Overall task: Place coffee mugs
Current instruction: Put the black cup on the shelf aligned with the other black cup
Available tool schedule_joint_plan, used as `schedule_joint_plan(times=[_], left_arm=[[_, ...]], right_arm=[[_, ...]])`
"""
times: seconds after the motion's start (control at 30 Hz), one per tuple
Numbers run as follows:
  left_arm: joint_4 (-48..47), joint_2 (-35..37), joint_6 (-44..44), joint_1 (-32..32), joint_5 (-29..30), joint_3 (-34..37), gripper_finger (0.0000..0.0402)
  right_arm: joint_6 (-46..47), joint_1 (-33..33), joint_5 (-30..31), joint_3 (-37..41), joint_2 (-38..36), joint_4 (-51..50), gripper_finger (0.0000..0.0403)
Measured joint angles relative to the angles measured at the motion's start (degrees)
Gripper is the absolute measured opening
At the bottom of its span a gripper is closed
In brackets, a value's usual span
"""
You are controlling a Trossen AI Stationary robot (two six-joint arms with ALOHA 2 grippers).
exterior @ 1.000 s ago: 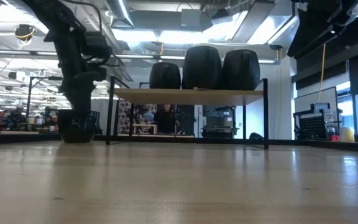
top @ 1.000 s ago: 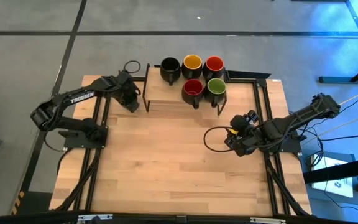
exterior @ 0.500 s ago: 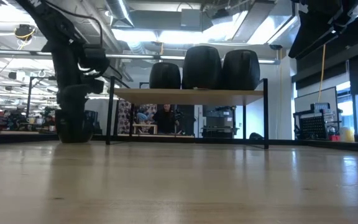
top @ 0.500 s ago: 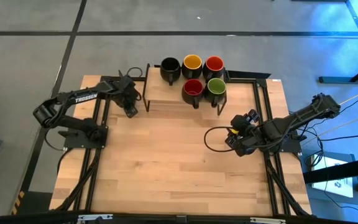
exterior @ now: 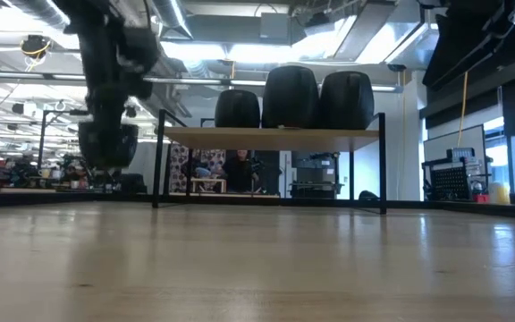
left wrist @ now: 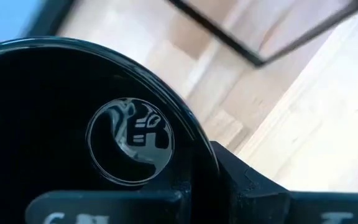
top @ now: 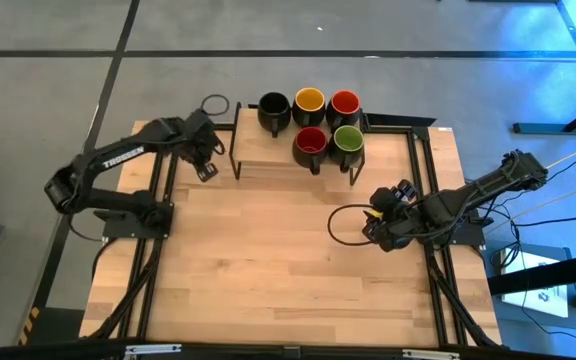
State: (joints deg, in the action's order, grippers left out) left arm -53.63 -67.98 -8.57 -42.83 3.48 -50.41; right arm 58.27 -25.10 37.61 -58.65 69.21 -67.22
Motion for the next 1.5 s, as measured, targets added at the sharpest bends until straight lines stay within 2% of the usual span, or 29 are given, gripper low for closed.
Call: schedule_joint_plan(times=[0.17,0.37,0.57,0.73,0.87,1.07,1.33,1.5], left_arm=[[-8.3,2.4,2.4,2.1,-0.5,-9.4,0.0023],[-14.9,2.9,4.5,6.7,2.2,-22.7,0.0023],[-15.8,2.7,7.9,12.1,1.5,-32.4,0.0023],[-14.6,1.4,11.1,18.1,1.5,-36.0,0.0023],[-14.8,-2.5,14.3,23.3,1.8,-38.6,0.0023],[-14.8,-13.4,15.5,29.5,4.5,-46.5,0.0023],[-18.3,-26.7,16.0,30.8,4.8,-55.5,0.0023],[-18.3,-30.9,15.9,30.2,4.7,-56.7,0.0023]], right_arm=[[0.0,0.0,-1.2,0.0,0.0,0.5,0.0273],[-1.4,0.0,-1.2,0.0,0.0,1.4,0.0273],[-1.7,0.0,-0.7,0.0,0.0,1.4,0.0273],[-1.6,0.0,-0.7,0.0,0.0,1.7,0.0273],[-1.5,0.0,1.2,0.0,0.0,3.7,0.0273],[-1.5,0.0,2.3,0.0,0.0,4.3,0.0273],[-1.0,0.0,1.8,0.0,0.0,4.4,0.0273],[-0.4,0.0,1.8,0.0,0.0,4.4,0.0273]])
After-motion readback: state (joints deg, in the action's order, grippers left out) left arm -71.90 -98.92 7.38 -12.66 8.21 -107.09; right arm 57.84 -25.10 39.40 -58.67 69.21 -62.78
